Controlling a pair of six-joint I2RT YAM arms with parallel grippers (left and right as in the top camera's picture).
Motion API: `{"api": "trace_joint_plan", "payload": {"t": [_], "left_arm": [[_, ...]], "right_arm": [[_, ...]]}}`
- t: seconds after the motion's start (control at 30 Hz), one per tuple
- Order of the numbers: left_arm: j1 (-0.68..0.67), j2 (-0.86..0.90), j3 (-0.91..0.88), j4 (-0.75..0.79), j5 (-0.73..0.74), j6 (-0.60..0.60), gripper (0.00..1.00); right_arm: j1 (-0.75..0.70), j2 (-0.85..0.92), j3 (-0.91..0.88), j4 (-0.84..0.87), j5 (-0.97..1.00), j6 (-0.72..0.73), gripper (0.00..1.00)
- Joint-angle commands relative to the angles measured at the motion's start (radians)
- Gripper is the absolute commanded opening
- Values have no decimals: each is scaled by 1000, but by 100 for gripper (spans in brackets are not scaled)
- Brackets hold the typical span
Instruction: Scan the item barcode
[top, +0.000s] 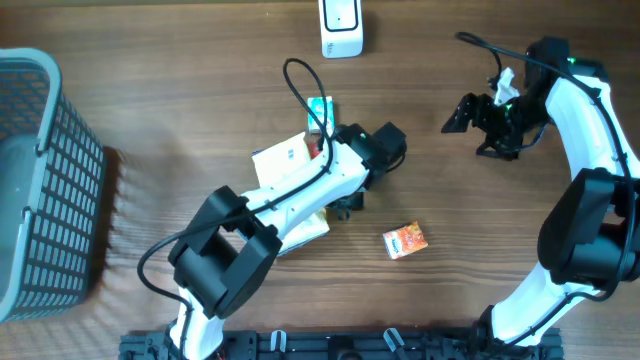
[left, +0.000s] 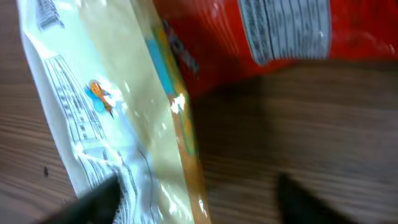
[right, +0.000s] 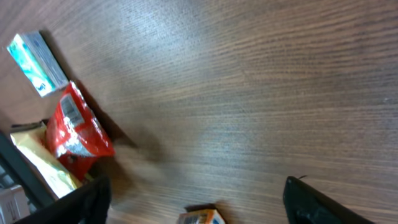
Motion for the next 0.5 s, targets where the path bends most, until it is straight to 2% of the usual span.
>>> {"api": "trace_joint_plan", "payload": {"t": [0.0,0.1,0.17,0.2,0.3,0.4,0.47], "left_arm": [[29,-30,103,-79,61,-19,91],[109,-139,217,-168,62,-63,93],[184,-256,231,-172,64,-66,100],[231,-316,231,-174,64,-66,100],[480,-489,231,-222,60,-66,100],[678,-513,231,-294,61,-66,100],[789,-509,230,-336,61,-66,100]], "right_arm": [[7,7,15,-23,1,-29,91],[26,7,15,-55,-178,-151,90],[64,7,15,-100,-303,-267,89],[100,7,15,-124,-337,-309,90],[277,8,14,-119,-364,-315,90],[449,8,14,-84,-388,-281,91],[539,8,10,-37,-337,-176,91]]}}
